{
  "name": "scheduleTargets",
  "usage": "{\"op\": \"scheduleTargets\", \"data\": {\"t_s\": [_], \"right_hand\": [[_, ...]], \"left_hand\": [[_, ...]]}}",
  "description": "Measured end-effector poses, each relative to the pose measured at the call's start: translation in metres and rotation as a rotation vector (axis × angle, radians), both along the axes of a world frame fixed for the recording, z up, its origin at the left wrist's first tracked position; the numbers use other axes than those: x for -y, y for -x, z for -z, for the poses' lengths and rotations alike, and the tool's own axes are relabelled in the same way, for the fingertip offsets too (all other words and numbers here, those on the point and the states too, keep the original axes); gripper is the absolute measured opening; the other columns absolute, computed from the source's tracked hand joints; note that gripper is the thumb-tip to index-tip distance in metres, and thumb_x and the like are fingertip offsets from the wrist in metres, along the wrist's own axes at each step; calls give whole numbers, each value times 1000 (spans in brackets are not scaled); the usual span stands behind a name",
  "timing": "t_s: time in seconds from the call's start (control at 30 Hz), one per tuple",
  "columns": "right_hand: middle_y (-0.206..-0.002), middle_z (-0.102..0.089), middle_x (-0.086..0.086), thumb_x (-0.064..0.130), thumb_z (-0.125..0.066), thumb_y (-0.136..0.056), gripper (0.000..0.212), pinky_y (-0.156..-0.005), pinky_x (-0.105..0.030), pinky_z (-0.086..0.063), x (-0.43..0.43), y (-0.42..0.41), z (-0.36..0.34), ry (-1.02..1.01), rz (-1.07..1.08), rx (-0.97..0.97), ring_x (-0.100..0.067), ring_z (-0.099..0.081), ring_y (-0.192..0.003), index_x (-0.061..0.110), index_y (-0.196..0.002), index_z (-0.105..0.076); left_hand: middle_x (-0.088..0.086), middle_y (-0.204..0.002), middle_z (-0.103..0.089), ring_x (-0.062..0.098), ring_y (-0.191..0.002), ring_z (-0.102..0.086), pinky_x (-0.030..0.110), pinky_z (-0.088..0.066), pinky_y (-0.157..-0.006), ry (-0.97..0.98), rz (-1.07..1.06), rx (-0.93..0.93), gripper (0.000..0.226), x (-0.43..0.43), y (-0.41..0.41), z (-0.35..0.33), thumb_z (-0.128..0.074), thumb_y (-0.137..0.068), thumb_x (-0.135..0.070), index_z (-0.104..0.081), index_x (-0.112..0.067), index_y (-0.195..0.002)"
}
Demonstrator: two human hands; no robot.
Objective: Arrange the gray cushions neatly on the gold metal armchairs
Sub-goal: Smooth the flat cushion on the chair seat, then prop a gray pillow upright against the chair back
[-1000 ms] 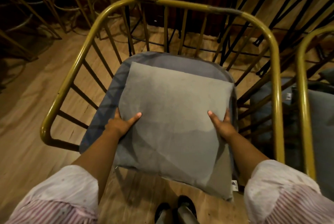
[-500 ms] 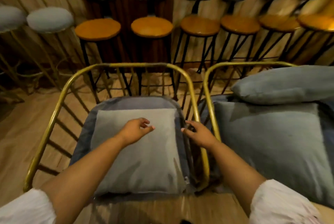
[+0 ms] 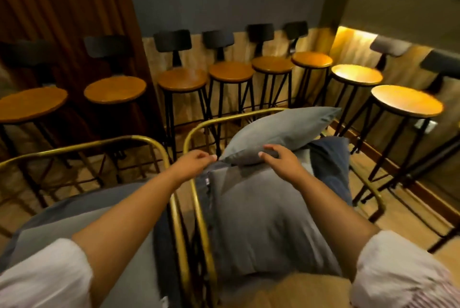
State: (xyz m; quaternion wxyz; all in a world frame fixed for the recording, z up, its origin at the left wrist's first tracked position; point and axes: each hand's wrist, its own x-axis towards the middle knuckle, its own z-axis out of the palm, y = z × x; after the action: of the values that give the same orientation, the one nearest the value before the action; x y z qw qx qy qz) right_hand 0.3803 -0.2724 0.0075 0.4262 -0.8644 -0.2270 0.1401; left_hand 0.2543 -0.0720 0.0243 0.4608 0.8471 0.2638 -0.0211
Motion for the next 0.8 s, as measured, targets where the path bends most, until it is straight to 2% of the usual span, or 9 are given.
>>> {"op": "scheduleTargets", "data": {"t_s": [0.03,0.1,0.2,0.27,0.37,0.47,0.57,0.67,0.8], "right_hand": [[-142,-48,-12,32,-57,-92,45,-103,-34,-36,14,-22,-5,-3,4,9,-28,-44,-130,11,-132,-53],[-143,-47,-11,33,-56,-93,45,-99,-31,-36,34,-63,-15,9,2,30,-28,-43,-131,13,-132,-52],[-140,-51,-11,33,-58,-92,45,-99,-31,-37,54,-120,-30,7,20,39,-27,-47,-127,13,-131,-54],[-136,-54,-12,34,-58,-91,46,-95,-33,-41,53,-152,-42,2,20,47,-27,-52,-121,13,-132,-53],[-128,-58,-14,34,-56,-92,46,-79,-32,-42,37,-195,-58,-14,21,46,-22,-55,-99,10,-131,-53],[-127,-59,-14,36,-54,-93,46,-92,-39,-43,13,-232,-64,5,10,49,-29,-55,-113,7,-129,-54],[-129,-58,-13,38,-55,-92,48,-87,-37,-43,-13,-267,-59,1,27,5,-28,-54,-113,7,-129,-55],[-128,-58,-12,38,-54,-92,49,-81,-33,-42,-41,-304,-46,50,55,-49,-26,-55,-106,7,-130,-54],[-130,-58,-14,39,-47,-95,47,-81,-29,-40,-81,-365,-12,233,91,-101,-31,-53,-118,5,-125,-58]], "left_hand": [[3,-79,-53,17,-75,-50,29,-41,-70,-12,-21,8,23,12,-22,-2,-51,-93,-39,-53,-22,-76],[2,-87,-56,17,-80,-53,30,-41,-78,-10,-52,12,26,29,-59,-8,-52,-90,-44,-55,-20,-83],[9,-130,-58,29,-118,-54,38,-43,-95,28,-104,21,58,43,-111,-13,-52,-87,-53,-56,-8,-125],[10,-141,-50,30,-127,-49,38,-41,-99,48,-140,24,63,49,-134,-20,-51,-89,-51,-47,-10,-137],[9,-141,-49,28,-127,-47,35,-39,-95,56,-163,7,59,45,-167,-25,-48,-92,-48,-46,-10,-138],[10,-130,-55,27,-117,-51,33,-38,-92,63,-187,7,51,28,-188,-25,-46,-94,-44,-51,-11,-133],[4,-104,-53,23,-102,-51,35,-42,-92,49,-259,-2,51,3,-216,-18,-47,-92,-48,-55,-12,-128],[6,-112,-55,28,-111,-50,37,-40,-92,83,-302,-29,52,-22,-252,-7,-45,-93,-48,-52,-15,-132],[13,-134,-51,31,-120,-48,34,-37,-89,137,-366,-79,53,-50,-305,21,-46,-94,-43,-48,-9,-135]]}}
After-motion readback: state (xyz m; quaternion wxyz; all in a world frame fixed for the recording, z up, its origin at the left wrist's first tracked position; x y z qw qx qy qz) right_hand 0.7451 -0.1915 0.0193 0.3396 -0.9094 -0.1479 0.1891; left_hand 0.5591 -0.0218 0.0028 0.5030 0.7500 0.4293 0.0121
